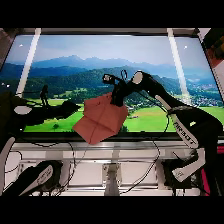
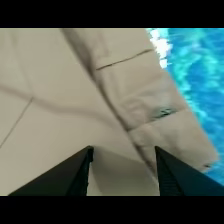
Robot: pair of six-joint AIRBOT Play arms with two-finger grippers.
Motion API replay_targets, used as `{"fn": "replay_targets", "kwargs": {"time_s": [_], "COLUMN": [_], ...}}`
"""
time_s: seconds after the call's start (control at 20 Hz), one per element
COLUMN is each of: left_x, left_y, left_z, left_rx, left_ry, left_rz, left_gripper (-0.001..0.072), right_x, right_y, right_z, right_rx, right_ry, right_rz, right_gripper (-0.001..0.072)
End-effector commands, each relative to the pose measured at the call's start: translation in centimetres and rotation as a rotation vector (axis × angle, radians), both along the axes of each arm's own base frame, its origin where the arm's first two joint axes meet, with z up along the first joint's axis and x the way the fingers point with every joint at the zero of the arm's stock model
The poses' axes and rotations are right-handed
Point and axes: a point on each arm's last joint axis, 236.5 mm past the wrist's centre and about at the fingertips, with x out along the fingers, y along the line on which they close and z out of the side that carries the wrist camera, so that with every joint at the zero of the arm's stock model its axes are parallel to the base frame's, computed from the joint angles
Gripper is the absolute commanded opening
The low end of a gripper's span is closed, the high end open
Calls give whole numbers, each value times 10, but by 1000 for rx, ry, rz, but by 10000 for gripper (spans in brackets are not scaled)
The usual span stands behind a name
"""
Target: Fold the clothes and pants, and hang the long-sleeved shirts on hangers.
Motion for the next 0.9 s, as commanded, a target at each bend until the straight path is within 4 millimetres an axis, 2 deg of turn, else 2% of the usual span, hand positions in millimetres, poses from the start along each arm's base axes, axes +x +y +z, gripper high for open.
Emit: {"fn": "replay_targets", "kwargs": {"time_s": [0.0,0.05,0.1,0.15,0.2,0.25,0.35,0.4,0.5,0.6,0.65,0.7,0.75,0.8,0.85], "left_x": [-2,-2,-2,-2,-2,-2,-2,-2,1,9,15,22,28,33,37], "left_y": [-1,-1,-1,-1,-1,-1,-1,-1,1,7,12,18,23,28,32], "left_z": [0,0,0,0,0,0,0,0,0,-2,-2,-2,-2,-2,-1], "left_rx": [-4,-4,-4,-4,-4,-4,-4,-4,1,22,36,52,65,76,83], "left_ry": [5,5,6,6,5,6,5,5,0,-21,-36,-53,-67,-81,-91], "left_rz": [-7,-8,-8,-8,-7,-8,-7,-6,3,40,66,95,120,146,167], "left_gripper": [409,410,409,409,409,409,409,409,394,390,301,155,68,17,18], "right_x": [-23,-29,-32,-33,-33,-32,-27,-17,21,72,99,130,158,181,199], "right_y": [-5,-9,-14,-18,-21,-21,-18,-12,7,13,6,-8,-33,-65,-107], "right_z": [-6,-8,-11,-14,-15,-16,-12,-6,34,99,135,177,212,237,249], "right_rx": [-38,-61,-84,-102,-115,-117,-105,-74,76,250,332,425,499,545,565], "right_ry": [64,79,88,91,85,83,79,93,143,154,112,47,-15,-56,-60], "right_rz": [71,91,107,116,119,116,78,-15,-300,-549,-635,-723,-826,-937,-1073], "right_gripper": [386,265,199,195,160,15,9,9,8,8,8,7,7,7,7]}}
